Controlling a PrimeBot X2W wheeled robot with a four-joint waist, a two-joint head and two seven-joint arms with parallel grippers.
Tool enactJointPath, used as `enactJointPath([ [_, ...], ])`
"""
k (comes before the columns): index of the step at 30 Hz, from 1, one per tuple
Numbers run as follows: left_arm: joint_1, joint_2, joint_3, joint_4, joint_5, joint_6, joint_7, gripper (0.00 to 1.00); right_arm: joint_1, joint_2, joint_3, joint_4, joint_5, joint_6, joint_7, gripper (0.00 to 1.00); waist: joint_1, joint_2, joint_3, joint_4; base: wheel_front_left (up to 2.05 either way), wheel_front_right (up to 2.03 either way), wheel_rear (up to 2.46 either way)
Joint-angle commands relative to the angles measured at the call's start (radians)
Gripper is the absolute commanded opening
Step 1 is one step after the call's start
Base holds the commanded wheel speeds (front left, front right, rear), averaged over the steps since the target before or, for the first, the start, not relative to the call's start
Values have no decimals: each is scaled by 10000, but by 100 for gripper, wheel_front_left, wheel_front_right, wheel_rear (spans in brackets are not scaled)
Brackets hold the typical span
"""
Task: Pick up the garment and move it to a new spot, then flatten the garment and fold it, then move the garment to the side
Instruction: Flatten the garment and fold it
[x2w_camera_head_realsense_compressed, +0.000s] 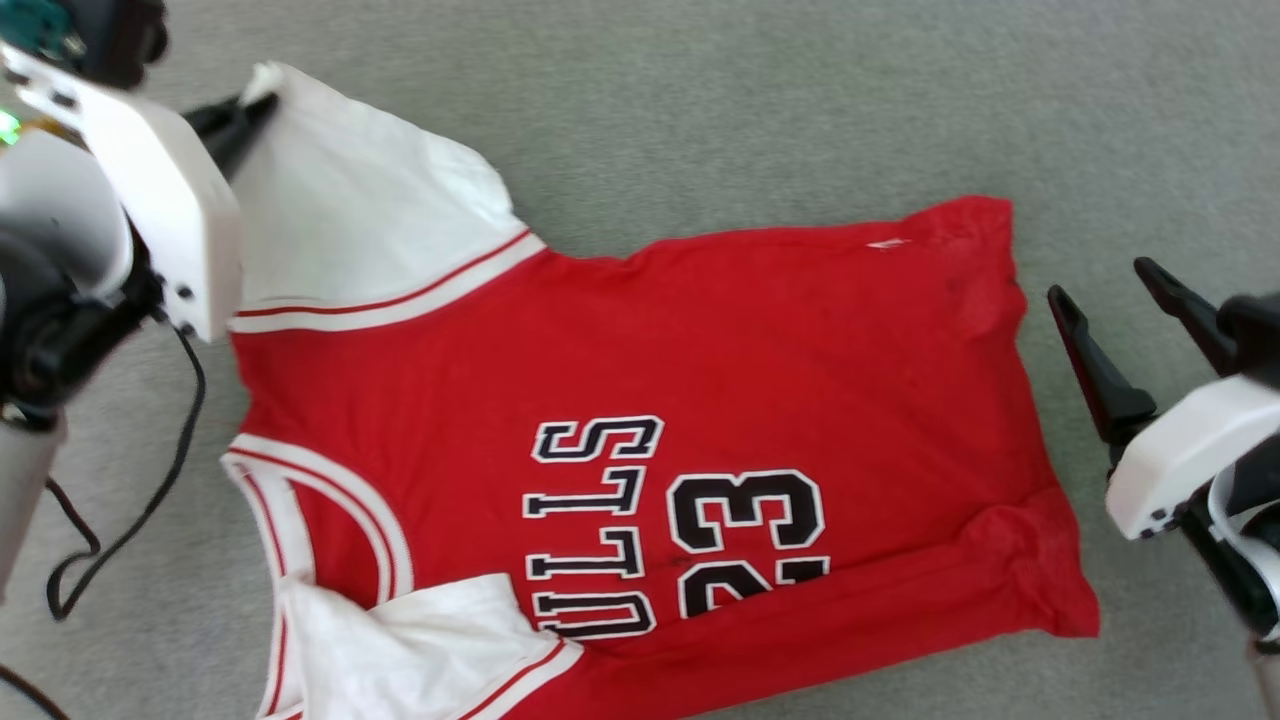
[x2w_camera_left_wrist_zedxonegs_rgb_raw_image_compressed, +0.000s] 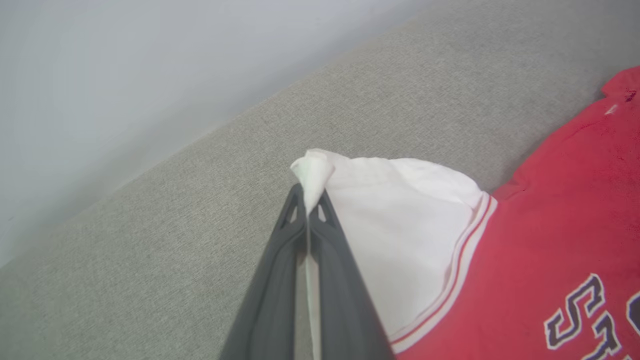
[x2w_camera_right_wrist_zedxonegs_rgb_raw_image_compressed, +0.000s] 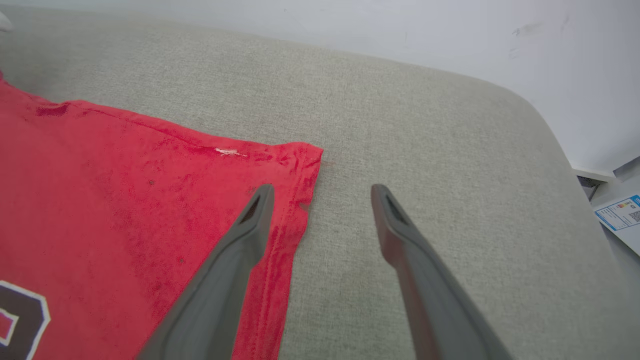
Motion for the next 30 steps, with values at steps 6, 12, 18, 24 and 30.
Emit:
enactJointPath([
  [6,1023,318,-358,-1736,149,-10,-900,0,-1229,-1496,771,265,834,-7,3198,100,0,0,-148,940,0,0,0],
  [12,1957,374,-363,-3019,261,282,-1492,0,-2377,-1959,902,926,1359,-7,4939,100,0,0,-12,1480,0,0,0],
  [18,2650,223,-458,-3891,298,584,-1902,0,-3097,-2064,1492,1978,931,-5,5533,100,0,0,216,1955,0,0,0],
  [24,2891,99,-603,-4233,330,637,-2073,0,-3316,-2151,2033,2779,738,-5,5749,100,0,0,411,2286,0,0,0],
  [30,3078,-101,-870,-4054,331,603,-2251,0,-3325,-2179,2655,3662,991,-4,5143,0,0,0,399,2532,0,0,0],
])
